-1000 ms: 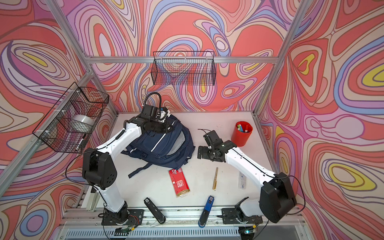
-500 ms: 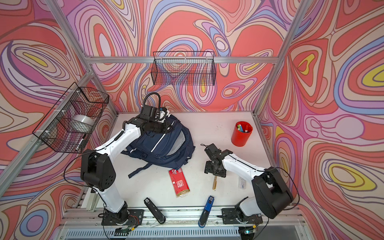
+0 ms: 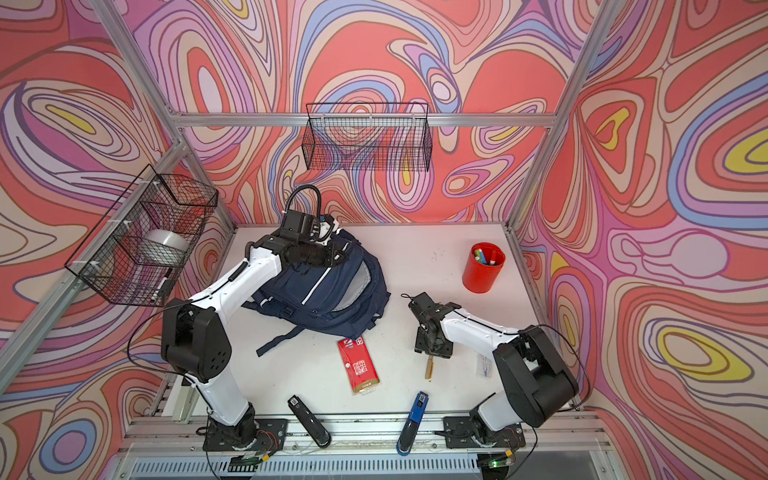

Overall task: Pack the student bag
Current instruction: 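Grasp the wooden pencil on the table with the right gripper and lift it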

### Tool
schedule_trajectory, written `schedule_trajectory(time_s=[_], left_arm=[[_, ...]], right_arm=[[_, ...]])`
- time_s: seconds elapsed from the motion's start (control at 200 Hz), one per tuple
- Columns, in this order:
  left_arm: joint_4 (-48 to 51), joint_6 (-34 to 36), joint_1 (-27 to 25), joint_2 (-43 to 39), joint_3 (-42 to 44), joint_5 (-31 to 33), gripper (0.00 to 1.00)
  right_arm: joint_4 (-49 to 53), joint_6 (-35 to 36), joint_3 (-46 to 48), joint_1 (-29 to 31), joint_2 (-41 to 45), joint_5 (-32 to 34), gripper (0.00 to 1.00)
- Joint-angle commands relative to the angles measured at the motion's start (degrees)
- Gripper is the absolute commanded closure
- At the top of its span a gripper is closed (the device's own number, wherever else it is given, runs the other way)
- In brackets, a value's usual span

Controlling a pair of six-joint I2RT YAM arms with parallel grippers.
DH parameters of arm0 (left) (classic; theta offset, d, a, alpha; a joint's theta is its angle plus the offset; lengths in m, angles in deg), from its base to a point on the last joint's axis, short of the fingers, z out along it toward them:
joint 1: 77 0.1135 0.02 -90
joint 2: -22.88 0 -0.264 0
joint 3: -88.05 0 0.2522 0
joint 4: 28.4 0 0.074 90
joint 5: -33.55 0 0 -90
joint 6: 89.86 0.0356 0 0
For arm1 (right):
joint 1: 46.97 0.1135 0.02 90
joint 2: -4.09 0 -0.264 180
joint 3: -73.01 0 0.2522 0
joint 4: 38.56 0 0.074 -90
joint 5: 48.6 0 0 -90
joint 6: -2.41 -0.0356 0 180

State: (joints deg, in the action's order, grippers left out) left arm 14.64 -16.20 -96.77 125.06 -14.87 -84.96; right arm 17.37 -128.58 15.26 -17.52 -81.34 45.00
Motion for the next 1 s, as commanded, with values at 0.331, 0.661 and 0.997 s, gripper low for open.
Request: schedule_trajectory(time_s=[0.331, 0.661, 0.997], left_arm=[[4.29, -0.98, 0.37, -1.6, -0.16, -1.48, 1.0], [4.22, -1.13, 0.36, -1.45, -0.43, -0.89, 1.0], [-0.49, -5.39, 1.17, -1.67, 0.94, -7.3, 1.0]], right_arm=[[-6.01, 2.07, -3.27, 0.08, -8.24, -2.06, 0.77], [-5.61, 6.15, -9.5, -0.38, -10.04, -1.27, 0.86], [-12.09, 5.13, -19.4, -0.99, -11.82, -8.46, 0.9]])
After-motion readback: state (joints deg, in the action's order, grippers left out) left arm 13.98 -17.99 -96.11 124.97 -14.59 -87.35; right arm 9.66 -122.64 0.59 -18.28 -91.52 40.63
